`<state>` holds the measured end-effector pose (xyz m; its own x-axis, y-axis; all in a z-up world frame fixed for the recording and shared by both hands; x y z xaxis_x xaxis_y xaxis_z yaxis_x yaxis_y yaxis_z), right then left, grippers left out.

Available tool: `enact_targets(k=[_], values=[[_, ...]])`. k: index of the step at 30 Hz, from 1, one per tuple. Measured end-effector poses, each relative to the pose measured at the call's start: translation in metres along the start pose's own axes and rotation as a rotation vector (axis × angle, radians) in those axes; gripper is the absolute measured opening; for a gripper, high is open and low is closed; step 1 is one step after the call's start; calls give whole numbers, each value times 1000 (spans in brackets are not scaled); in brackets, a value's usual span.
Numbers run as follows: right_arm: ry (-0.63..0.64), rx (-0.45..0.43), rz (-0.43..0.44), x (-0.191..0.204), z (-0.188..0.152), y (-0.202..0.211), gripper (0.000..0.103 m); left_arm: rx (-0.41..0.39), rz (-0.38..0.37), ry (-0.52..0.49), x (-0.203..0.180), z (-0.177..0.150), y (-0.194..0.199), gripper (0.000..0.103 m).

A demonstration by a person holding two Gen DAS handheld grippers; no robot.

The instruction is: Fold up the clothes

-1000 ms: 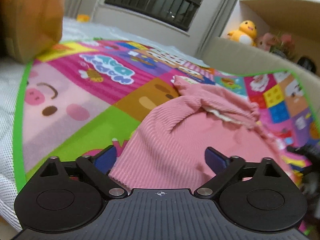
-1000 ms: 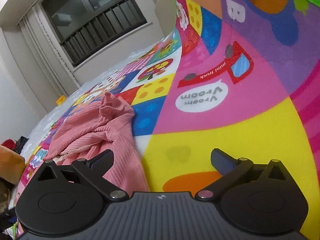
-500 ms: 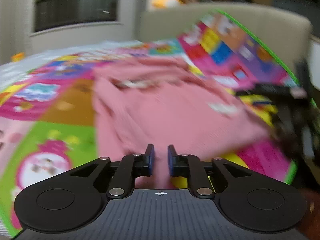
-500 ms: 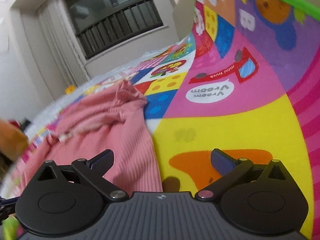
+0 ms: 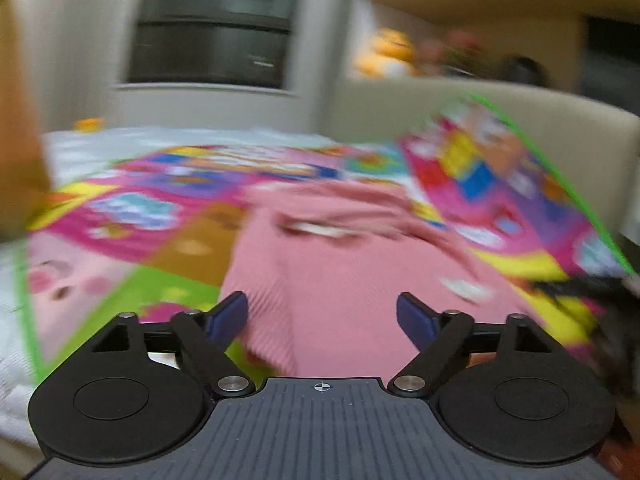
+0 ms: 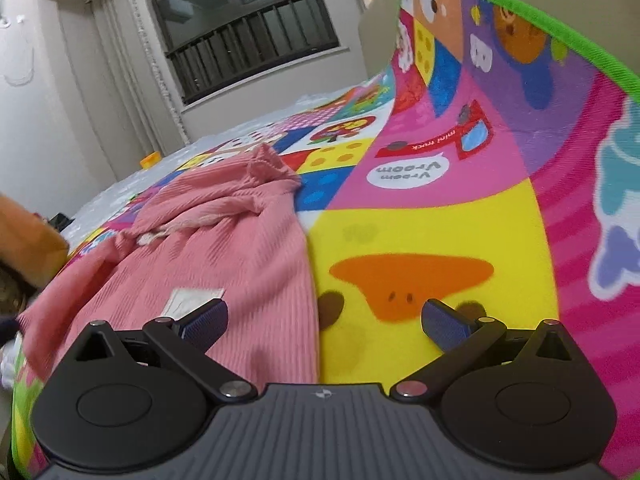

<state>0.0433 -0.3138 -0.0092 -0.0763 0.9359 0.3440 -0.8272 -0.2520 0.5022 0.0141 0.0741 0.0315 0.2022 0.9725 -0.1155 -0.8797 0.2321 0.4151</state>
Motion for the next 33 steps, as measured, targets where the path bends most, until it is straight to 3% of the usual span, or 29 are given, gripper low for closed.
enact_targets(k=[2, 4, 7, 9, 10, 11, 13, 15, 17, 19, 23, 25, 27, 30, 31, 33], values=[[-10, -6, 24, 2, -4, 8, 95, 12, 67, 56, 9, -1, -11, 88], [-70, 11, 67, 2, -6, 8, 85, 17, 76, 72, 11, -1, -26, 85], [-77, 25, 51, 10, -9, 0, 74, 5, 99, -8, 1, 1, -46, 76], [-82, 35, 40, 15, -11, -6, 62, 14, 143, -42, -3, 1, -56, 74], [-84, 39, 35, 18, -12, -8, 38, 16, 156, -16, 0, 1, -56, 72], [-85, 54, 58, 20, -11, -9, 22, 17, 168, 10, 4, 1, -56, 72], [-13, 53, 88, 36, -7, -7, 12, 5, 151, 88, 18, -2, -44, 74], [60, 51, 117, 53, -4, -5, 10, -4, 141, 141, 30, -4, -28, 79], [212, 90, 140, 77, -15, -10, 10, -1, 119, 203, 44, -6, -13, 87], [365, 130, 162, 101, -26, -14, 10, 8, 92, 270, 59, -9, -2, 89], [650, 173, 183, 141, -49, -20, 12, 7, 124, 343, 77, -17, 5, 92], [643, 169, 189, 140, -49, -17, 12, 15, 121, 363, 79, -21, -3, 92], [553, 182, 209, 131, -44, -16, 12, 22, 118, 383, 81, -25, -11, 92], [458, 182, 215, 121, -42, -14, 12, 0, 126, 331, 67, -24, -30, 93], [435, 182, 216, 118, -42, -12, 12, -7, 135, 311, 63, -23, -36, 91], [401, 183, 218, 111, -44, -10, 12, -12, 160, 278, 58, -19, -49, 73]])
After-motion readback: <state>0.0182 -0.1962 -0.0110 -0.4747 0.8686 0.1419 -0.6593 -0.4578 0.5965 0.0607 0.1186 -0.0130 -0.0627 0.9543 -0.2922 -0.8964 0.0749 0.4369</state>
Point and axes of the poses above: each gripper's, at about its wrist camera, not at the fingertips, and y roughly against the way its jaws point, x to its left, z to its top, the point moved 1 cm from there along -y, roughly the way its jaws point, and after that the axes turned 2 degrees about -y, right-handed, at the moved point
